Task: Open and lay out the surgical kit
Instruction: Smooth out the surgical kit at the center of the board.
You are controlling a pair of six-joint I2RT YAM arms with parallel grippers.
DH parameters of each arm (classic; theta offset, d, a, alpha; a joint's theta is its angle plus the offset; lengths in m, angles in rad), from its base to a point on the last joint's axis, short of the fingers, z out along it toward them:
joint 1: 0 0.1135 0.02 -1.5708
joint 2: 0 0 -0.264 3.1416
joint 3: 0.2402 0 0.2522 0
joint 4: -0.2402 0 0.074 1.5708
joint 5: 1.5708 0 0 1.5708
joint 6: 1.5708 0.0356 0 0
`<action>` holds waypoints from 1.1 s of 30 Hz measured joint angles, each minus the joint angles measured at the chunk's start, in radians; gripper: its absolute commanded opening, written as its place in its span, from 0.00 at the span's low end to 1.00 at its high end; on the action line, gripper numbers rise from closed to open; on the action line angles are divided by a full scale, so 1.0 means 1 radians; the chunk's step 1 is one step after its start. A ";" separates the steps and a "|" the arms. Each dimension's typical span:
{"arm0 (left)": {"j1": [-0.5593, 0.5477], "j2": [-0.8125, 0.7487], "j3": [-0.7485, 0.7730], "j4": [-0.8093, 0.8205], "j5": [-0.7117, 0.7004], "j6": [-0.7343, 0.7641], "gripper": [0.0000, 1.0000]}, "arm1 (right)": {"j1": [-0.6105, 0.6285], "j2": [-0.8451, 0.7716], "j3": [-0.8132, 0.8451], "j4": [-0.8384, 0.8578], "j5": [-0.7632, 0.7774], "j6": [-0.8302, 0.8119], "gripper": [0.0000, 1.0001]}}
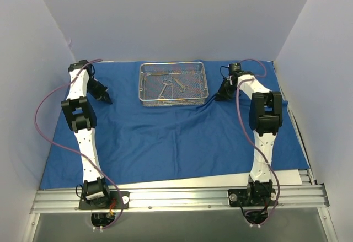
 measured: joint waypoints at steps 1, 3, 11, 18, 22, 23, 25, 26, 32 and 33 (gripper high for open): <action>-0.006 -0.014 -0.028 0.015 -0.004 0.003 0.02 | -0.005 -0.006 -0.011 0.006 -0.001 -0.002 0.00; -0.017 -0.057 -0.106 0.050 -0.011 0.004 0.02 | -0.014 -0.013 -0.021 0.009 -0.003 -0.006 0.00; -0.058 -0.135 -0.258 0.111 -0.015 0.018 0.02 | -0.125 -0.104 -0.168 0.037 0.003 -0.026 0.00; -0.061 -0.182 -0.344 0.149 -0.006 0.026 0.02 | -0.193 -0.143 -0.231 0.053 0.004 -0.040 0.00; -0.058 -0.185 -0.346 0.152 -0.006 0.031 0.02 | -0.175 -0.196 -0.324 0.121 0.027 -0.035 0.00; -0.056 -0.182 -0.342 0.149 -0.006 0.031 0.02 | -0.170 -0.216 -0.351 0.142 0.032 -0.029 0.00; -0.051 -0.172 -0.323 0.140 -0.007 0.035 0.02 | -0.162 -0.246 -0.409 0.171 0.034 -0.017 0.00; -0.049 -0.166 -0.312 0.135 -0.006 0.037 0.02 | -0.159 -0.261 -0.433 0.187 0.035 -0.012 0.00; -0.025 -0.128 -0.251 0.102 0.019 0.046 0.02 | -0.130 -0.333 -0.566 0.291 0.059 0.008 0.00; -0.021 -0.121 -0.243 0.096 0.025 0.050 0.02 | -0.126 -0.341 -0.581 0.304 0.064 0.010 0.00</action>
